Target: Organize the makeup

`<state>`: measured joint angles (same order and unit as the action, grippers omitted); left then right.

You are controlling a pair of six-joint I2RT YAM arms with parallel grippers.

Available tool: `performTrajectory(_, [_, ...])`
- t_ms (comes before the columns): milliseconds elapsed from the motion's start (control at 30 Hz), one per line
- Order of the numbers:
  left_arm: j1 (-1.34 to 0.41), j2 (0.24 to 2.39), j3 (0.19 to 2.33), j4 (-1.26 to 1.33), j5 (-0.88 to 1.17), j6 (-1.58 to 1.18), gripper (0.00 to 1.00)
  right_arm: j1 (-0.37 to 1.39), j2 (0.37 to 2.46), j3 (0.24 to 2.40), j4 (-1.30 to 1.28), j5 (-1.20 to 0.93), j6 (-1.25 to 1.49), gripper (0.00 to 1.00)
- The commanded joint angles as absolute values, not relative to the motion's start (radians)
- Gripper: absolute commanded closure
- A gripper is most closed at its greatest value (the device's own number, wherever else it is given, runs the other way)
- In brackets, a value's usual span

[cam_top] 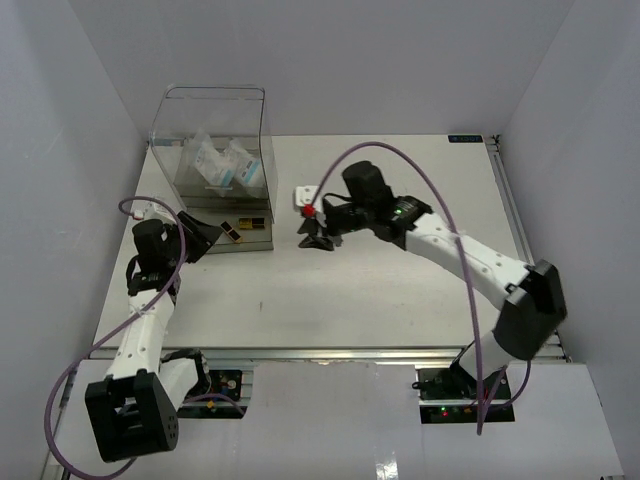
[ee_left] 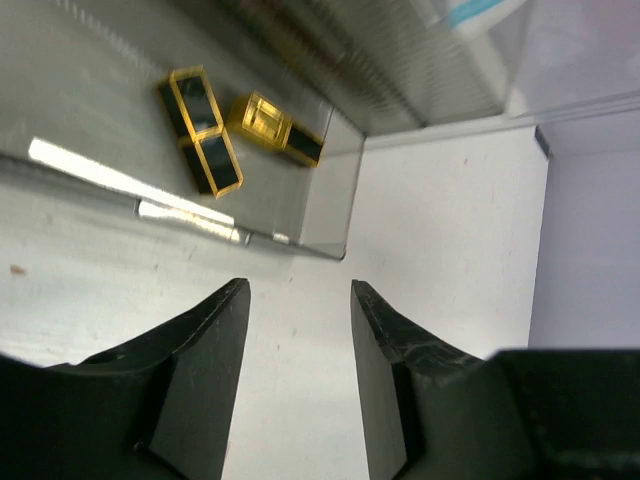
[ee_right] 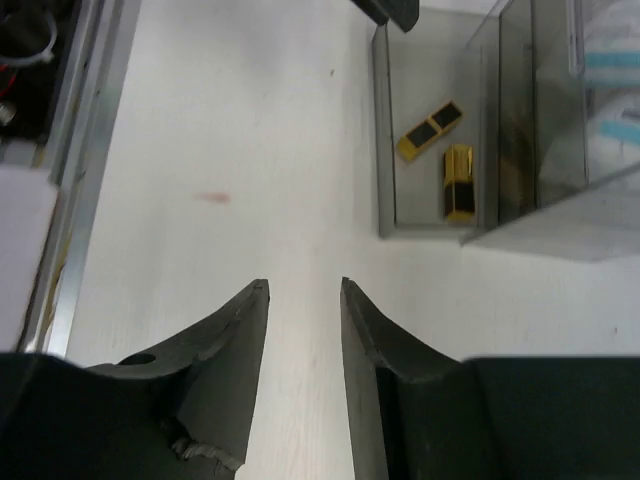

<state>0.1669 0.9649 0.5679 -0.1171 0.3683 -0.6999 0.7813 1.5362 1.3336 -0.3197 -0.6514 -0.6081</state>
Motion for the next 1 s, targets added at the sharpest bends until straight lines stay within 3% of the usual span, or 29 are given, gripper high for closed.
performTrajectory(0, [0.158, 1.024, 0.503, -0.114, 0.458, -0.88, 0.67, 0.593, 1.299, 1.018, -0.179, -0.794, -0.506, 0.75])
performTrajectory(133, [0.117, 1.103, 0.497, -0.142, 0.407, -0.899, 0.73, 0.349, 1.132, 0.816, 0.015, -0.893, -0.36, 0.81])
performTrajectory(300, [0.062, 1.201, 0.521, -0.161, 0.28, -0.944, 0.74, 0.194, 1.108, 0.791, 0.048, -0.976, -0.283, 0.82])
performTrajectory(467, [0.037, 1.345, 0.579, -0.16, 0.119, -0.996, 0.74, 0.186, 1.117, 0.797, 0.044, -0.979, -0.278, 0.81])
performTrajectory(800, [0.037, 1.514, 0.679, -0.059, 0.018, -1.106, 0.73, 0.186, 1.117, 0.793, 0.035, -0.96, -0.298, 0.8])
performTrajectory(967, [0.038, 1.595, 0.756, -0.03, 0.015, -1.11, 0.58, 0.185, 1.126, 0.797, 0.025, -0.951, -0.313, 0.8])
